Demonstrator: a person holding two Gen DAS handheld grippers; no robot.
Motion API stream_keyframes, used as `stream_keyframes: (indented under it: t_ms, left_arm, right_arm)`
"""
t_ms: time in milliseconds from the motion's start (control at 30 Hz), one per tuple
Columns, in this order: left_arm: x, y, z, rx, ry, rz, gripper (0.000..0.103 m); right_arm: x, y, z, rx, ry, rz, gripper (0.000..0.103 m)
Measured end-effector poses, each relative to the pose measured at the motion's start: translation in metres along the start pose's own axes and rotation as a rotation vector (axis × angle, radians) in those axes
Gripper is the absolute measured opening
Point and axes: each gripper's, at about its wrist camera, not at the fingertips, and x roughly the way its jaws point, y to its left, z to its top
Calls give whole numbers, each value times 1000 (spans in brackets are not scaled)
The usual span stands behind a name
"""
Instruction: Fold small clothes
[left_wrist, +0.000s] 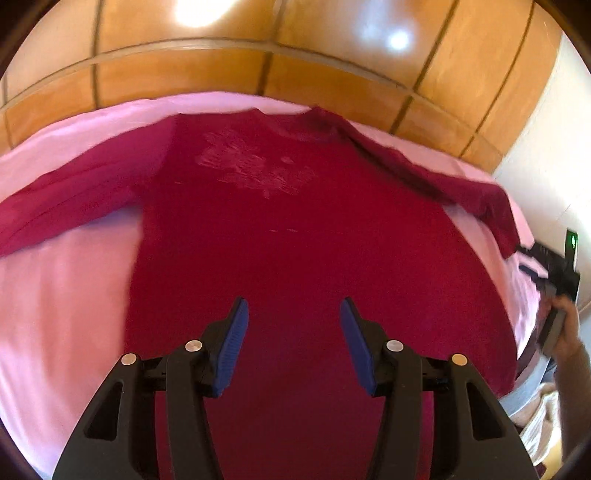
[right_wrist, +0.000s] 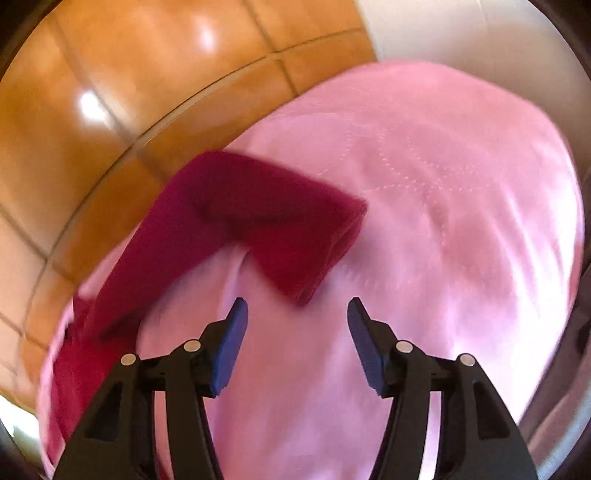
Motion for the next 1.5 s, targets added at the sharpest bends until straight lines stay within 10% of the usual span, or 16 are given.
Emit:
stream_keyframes:
  t_ms: [133,200,267,567,867,967,1067,1100,1267,1500]
  left_arm:
    - [24,-6,3,27,47,21,51]
    - [34,-4,2,19,72,30,51]
    - [39,-3,1,18,75,34,53]
    - [44,1,1,24,91,19,55]
    - [48,-1,4,20,107,22,60]
    - [48,-3,3,23,108,30,62]
    - [47,-4,3,27,107,34,62]
    - [47,-3,2,24,105,31,62]
    - [48,-3,2,17,95,20,65]
    - [48,-6,1,19,95,31,68]
  right_arm:
    - [20,-3,25,20,7,26,46]
    - [15,10,35,-63,-15,14,12]
    - [13,25,43,-146,-40,-8,2]
    - [-1,28,138,-205,-159,-138,2]
    - [95,-13,212,154,90,-206,2]
    - [111,-11,218,200,114,-134,6]
    - [93,-11,217,234,-1,-78,66]
    - [90,-12,216,226,-35,-73,68]
    - [62,-29,190,216,-69,7,69]
    - [84,-23,129,77,101,26,48]
